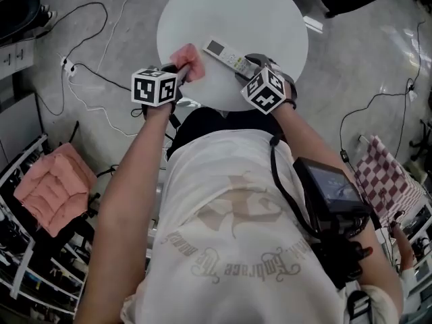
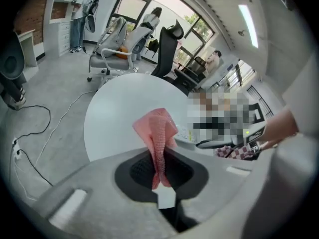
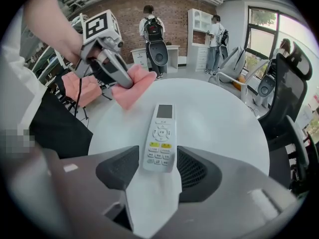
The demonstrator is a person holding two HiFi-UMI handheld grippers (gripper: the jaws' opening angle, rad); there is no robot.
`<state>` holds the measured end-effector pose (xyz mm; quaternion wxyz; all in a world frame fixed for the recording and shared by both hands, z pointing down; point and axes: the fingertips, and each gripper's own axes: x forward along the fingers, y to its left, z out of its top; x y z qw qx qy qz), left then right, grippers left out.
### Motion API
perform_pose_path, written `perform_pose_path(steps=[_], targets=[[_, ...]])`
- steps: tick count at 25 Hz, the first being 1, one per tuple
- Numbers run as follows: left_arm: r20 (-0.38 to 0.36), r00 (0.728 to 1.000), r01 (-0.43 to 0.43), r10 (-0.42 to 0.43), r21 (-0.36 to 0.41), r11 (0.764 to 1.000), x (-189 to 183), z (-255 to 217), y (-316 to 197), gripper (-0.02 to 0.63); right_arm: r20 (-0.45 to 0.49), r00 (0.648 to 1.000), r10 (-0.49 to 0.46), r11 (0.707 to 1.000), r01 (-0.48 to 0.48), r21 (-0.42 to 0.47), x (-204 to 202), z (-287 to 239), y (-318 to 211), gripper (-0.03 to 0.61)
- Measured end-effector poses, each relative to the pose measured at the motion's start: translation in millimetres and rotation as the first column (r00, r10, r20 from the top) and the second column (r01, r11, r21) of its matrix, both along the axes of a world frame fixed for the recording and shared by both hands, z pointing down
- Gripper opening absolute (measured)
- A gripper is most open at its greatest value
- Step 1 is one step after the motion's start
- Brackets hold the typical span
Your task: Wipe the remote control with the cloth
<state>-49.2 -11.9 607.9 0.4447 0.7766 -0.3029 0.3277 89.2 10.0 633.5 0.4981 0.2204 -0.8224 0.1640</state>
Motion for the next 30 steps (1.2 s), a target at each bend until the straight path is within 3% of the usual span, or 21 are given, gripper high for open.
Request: perform_pose_path(steps=[5, 10, 17, 26, 28, 30], targets=[[-0.094, 0.992, 0.084, -0.081, 0.038, 0.996, 11.7, -24.8, 15.1, 0.017, -0.058, 0.998, 0.026, 1.000, -0.026, -0.009, -8.2, 0.6, -11.7, 0.247], [-0.174, 0.969, 0.184, -0.175, 0.032, 0.982, -3.5, -41.9, 28.2, 0.017, -0.179, 0.982, 0.066, 0.997, -0.073, -0.032, -9.4, 6.8, -20.5, 0.250], [-0.208, 0.948, 0.256, -0.243, 0.039, 0.966, -31.6, -51.4, 39.7, 0.017, -0.289, 0.957, 0.029, 0.999, -0.036, -0.017, -14.7, 5.2, -34.1, 0.287], [-0.218, 0.940, 0.280, -0.263, 0.050, 0.959, -38.4, -52.7, 34.9, 0.017, -0.329, 0.938, -0.107, 0.993, 0.086, -0.077, -17.7, 10.7, -30.5, 0.232], [-0.226, 0.936, 0.286, -0.269, 0.046, 0.957, -38.8, -51.7, 33.3, 0.017, -0.310, 0.946, -0.091, 0.993, 0.064, -0.098, -18.0, 10.3, -30.1, 0.232], [-0.243, 0.930, 0.294, -0.277, 0.035, 0.955, -38.8, -50.7, 31.8, 0.017, -0.263, 0.965, -0.017, 0.991, -0.019, -0.136, -13.3, 10.5, -27.8, 0.230]])
